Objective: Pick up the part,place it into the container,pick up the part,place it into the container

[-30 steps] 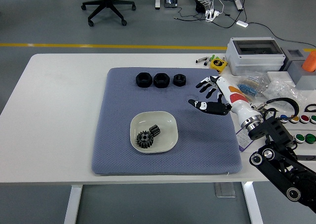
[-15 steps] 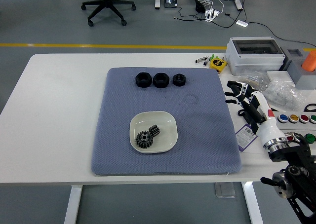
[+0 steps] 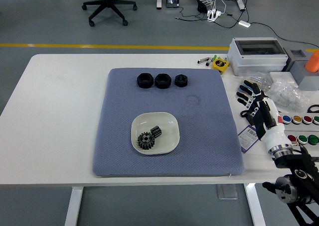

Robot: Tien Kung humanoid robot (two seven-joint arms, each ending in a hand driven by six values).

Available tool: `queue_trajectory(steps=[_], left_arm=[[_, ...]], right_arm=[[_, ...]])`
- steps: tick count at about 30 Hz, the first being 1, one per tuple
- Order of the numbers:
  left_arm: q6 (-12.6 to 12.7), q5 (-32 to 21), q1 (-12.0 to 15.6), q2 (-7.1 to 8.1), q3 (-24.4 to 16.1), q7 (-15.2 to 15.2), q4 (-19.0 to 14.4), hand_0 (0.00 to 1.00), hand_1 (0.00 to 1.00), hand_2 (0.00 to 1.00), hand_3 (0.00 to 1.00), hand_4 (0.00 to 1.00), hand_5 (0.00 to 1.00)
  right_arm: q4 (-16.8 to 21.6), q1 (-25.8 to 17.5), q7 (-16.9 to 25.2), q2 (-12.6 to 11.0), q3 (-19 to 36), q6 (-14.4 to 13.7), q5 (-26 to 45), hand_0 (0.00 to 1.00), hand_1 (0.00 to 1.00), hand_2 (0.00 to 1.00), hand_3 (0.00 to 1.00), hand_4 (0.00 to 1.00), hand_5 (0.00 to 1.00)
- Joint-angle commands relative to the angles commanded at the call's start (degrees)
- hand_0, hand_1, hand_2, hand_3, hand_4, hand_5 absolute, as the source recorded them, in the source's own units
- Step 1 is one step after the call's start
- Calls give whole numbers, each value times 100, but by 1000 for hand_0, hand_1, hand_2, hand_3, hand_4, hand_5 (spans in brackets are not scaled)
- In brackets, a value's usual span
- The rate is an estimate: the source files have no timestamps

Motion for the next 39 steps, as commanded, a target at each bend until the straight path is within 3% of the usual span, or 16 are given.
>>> queue_trajectory(steps=[39], left_arm=[[15, -95, -40, 2, 56, -19, 4, 741, 695, 652, 582, 641, 616]], right_arm=[[-35, -2, 54, 12, 14, -226, 155, 834, 795, 830, 826, 998, 886]])
